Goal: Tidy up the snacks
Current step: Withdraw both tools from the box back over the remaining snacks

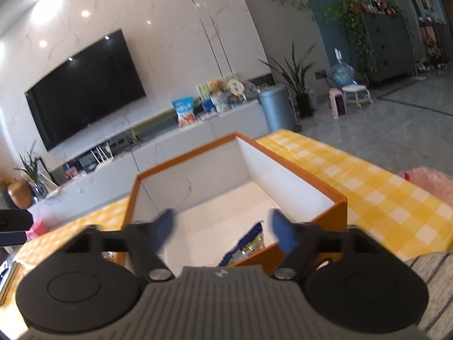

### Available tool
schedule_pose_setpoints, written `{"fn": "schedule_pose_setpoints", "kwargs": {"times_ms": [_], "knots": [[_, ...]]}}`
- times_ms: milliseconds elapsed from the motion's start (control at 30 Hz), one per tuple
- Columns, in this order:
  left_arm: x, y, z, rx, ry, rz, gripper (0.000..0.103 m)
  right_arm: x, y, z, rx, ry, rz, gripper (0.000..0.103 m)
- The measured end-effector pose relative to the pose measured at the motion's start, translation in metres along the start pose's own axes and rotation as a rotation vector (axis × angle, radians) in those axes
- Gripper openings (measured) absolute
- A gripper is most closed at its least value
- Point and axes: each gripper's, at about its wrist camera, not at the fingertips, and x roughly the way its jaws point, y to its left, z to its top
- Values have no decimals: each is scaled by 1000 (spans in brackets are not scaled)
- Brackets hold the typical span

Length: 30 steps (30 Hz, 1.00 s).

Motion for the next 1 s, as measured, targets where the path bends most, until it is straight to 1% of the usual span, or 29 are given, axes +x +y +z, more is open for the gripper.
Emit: {"fn": "schedule_pose_setpoints", "kwargs": {"times_ms": [100,200,300,333,400,500,667,800,900,1000], "knots": [[0,-4,-2,-4,28,19,72,-3,-3,0,10,-2,1,100],[-3,-5,-7,-11,57,29,72,-4,-11,2,66,-7,3,100],[-11,-3,-15,5,60,49,74,-11,-12,4,99,-50,-2,100],[-14,-2,-18,4,58,54,76,-13,-8,5,89,-66,-10,100],[-18,0,-23,-4,59,66,76,-21,2,5,29,-106,-24,100],[-22,8,-28,-12,65,77,76,-35,19,4,-47,-153,-12,100],[-32,26,-26,-49,45,121,76,-51,57,8,-86,-126,82,100],[-37,48,-27,-79,35,172,77,-60,95,2,-135,-121,146,100],[-38,70,-28,-151,25,233,77,-56,119,-15,-137,-92,200,100],[-38,91,-28,-208,20,246,77,-42,139,-46,-154,-24,224,100]]}}
